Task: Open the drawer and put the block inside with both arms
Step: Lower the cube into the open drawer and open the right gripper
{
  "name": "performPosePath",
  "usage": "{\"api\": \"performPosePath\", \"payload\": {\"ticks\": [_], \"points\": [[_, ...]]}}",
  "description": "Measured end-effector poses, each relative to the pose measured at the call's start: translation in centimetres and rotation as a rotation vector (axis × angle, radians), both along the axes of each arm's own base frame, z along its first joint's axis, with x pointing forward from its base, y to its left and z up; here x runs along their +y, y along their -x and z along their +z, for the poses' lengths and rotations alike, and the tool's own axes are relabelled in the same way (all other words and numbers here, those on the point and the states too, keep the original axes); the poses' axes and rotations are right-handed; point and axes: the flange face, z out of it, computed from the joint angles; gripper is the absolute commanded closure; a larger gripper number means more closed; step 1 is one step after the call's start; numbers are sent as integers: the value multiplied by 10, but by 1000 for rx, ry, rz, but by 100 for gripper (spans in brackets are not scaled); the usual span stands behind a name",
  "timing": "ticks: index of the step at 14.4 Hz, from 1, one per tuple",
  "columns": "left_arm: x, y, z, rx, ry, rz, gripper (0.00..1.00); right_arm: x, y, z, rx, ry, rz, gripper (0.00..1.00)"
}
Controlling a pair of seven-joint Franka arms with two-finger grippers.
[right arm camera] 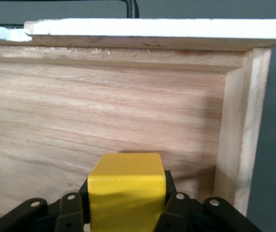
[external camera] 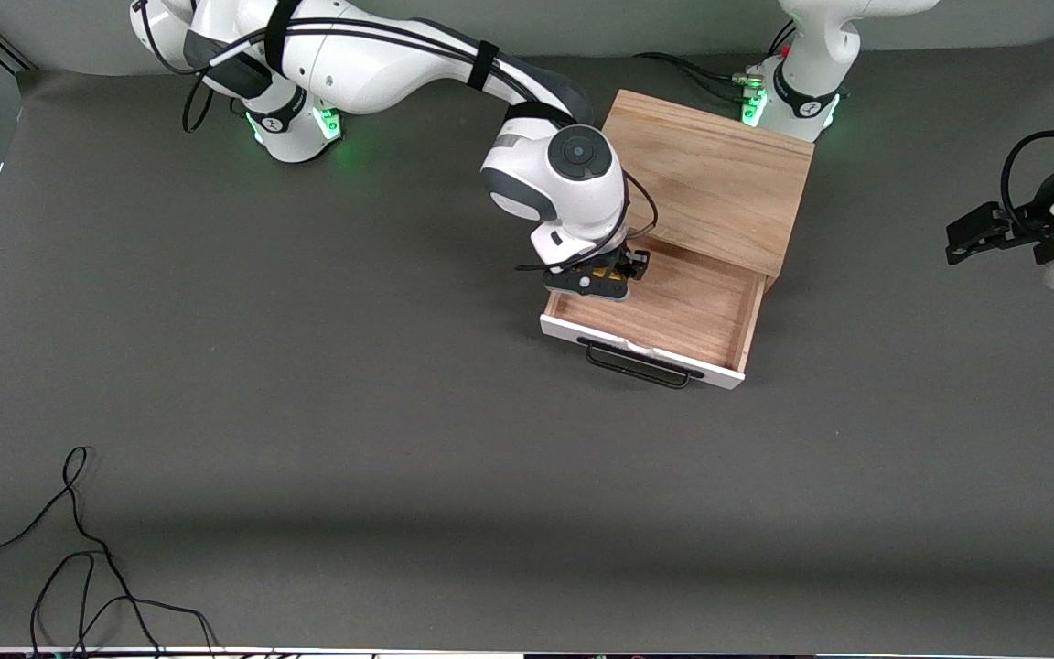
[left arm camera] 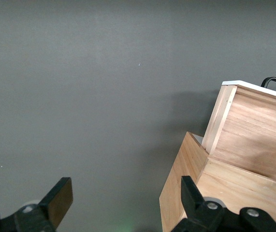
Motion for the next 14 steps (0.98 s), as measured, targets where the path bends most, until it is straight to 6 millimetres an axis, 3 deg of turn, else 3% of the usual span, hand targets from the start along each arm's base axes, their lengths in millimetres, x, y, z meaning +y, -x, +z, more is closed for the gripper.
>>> {"api": "performPosePath", "payload": {"ticks": [9, 11, 14], "points": [[-8, 0, 1, -1, 13, -12, 0, 1, -7, 13, -14, -19, -13, 0], [-6, 0, 1, -1, 13, -9, 0, -2, -17, 34, -22, -12, -28, 0], [-4, 0, 1, -1, 13, -5, 0, -28, -49, 98, -39, 21, -86, 0]]}}
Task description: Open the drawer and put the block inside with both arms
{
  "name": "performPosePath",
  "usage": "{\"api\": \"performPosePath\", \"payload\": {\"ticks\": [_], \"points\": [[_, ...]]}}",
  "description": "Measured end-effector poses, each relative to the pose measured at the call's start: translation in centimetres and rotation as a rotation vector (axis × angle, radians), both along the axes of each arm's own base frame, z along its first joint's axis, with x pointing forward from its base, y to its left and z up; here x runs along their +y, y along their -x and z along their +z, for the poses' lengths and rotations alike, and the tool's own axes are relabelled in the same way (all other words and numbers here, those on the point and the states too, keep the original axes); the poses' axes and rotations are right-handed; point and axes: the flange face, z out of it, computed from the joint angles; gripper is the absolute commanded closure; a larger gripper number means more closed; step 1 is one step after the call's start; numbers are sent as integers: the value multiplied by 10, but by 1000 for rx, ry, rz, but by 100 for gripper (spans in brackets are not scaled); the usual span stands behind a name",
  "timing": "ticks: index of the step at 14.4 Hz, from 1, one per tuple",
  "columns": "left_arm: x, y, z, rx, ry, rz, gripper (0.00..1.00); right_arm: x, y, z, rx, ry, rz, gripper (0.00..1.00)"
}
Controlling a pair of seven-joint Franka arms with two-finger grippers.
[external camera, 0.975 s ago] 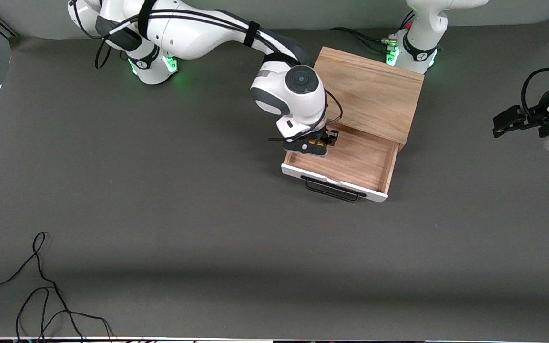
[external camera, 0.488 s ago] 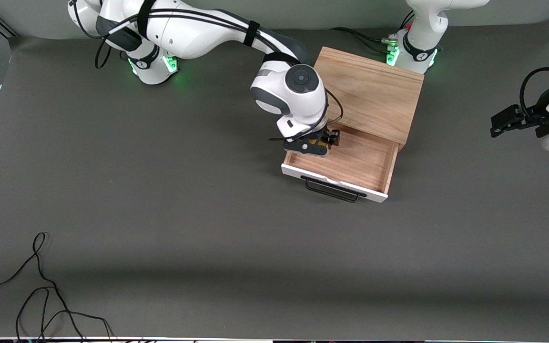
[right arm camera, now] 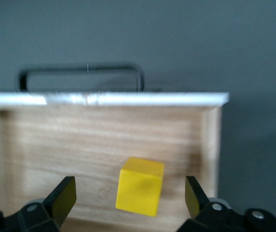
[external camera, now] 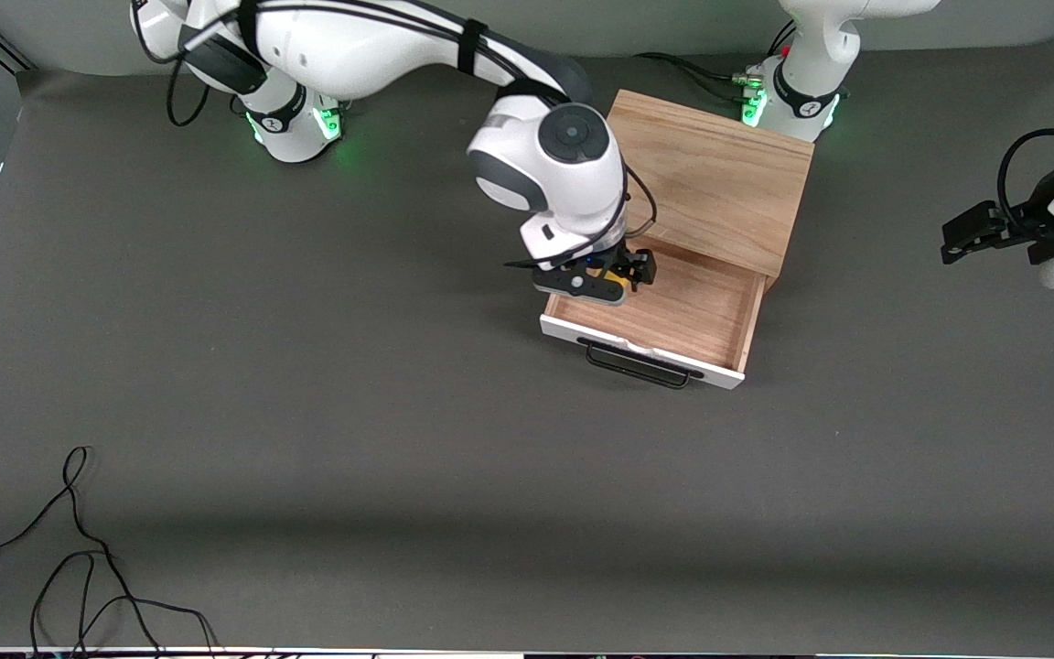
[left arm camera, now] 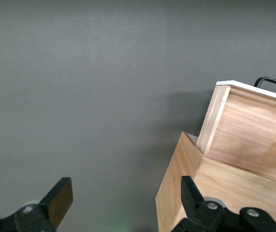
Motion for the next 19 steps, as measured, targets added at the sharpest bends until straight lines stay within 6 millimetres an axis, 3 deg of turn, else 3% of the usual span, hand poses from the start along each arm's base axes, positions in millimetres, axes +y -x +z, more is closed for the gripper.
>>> {"api": "performPosePath", "payload": {"ticks": [4, 6, 8, 11, 14, 16, 19], "points": [[0, 0, 0, 1, 1, 0, 0, -89, -56, 90, -14, 4, -21, 0], [-1, 0, -1, 2, 1, -1, 0, -154, -85, 124, 3, -31, 5, 0], [0, -1, -2, 5, 1, 0, 0, -227, -113, 147, -20, -42, 41, 0], [0, -1, -3, 6, 1, 1, 0, -326, -138, 158, -49, 0, 82, 0], [0, -2, -5, 10, 1, 1, 0, -396, -141, 159, -45, 47, 126, 0], [1, -2, -5, 12, 1, 2, 0, -447, -134, 159, -54, 17, 123, 0], [1, -2, -5, 12, 1, 2, 0, -532, -102, 150, -73, 44, 194, 0]]}}
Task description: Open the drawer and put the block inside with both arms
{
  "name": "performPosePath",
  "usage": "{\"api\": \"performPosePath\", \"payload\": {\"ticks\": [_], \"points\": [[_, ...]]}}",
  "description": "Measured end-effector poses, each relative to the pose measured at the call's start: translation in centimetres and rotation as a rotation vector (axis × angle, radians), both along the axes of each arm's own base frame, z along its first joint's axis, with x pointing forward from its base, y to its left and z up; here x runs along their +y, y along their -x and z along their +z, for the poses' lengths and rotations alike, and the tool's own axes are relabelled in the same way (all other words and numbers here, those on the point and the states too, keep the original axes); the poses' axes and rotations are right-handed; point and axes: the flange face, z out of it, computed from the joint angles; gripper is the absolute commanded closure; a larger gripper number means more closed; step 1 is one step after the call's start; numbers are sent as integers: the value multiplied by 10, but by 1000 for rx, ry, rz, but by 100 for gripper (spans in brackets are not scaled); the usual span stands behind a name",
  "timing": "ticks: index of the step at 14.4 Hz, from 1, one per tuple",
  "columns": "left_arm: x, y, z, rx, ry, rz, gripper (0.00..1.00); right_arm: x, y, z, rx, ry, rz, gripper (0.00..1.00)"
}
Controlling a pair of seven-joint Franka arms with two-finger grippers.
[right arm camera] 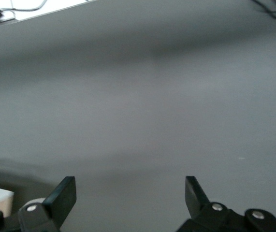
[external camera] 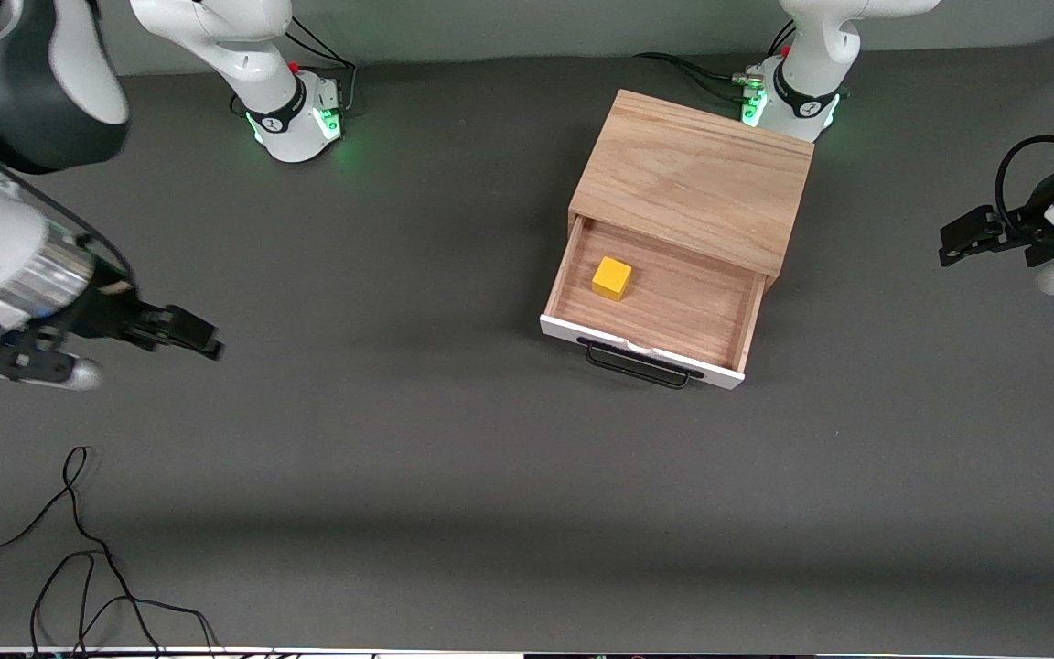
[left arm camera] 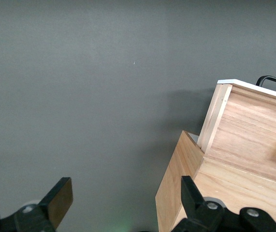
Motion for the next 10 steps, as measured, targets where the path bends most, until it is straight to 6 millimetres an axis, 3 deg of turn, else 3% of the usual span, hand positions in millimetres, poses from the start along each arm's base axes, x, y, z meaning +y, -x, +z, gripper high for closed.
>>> {"api": "performPosePath", "payload": {"ticks": [3, 5, 10], "points": [[0, 0, 0, 0, 0, 0, 0, -34, 33, 3, 34, 33, 21, 0], [0, 0, 0, 0, 0, 0, 0, -36, 45, 8, 66, 95, 46, 0], [0, 0, 0, 1, 0, 0, 0, -29, 46, 10, 69, 118, 66, 0]]}}
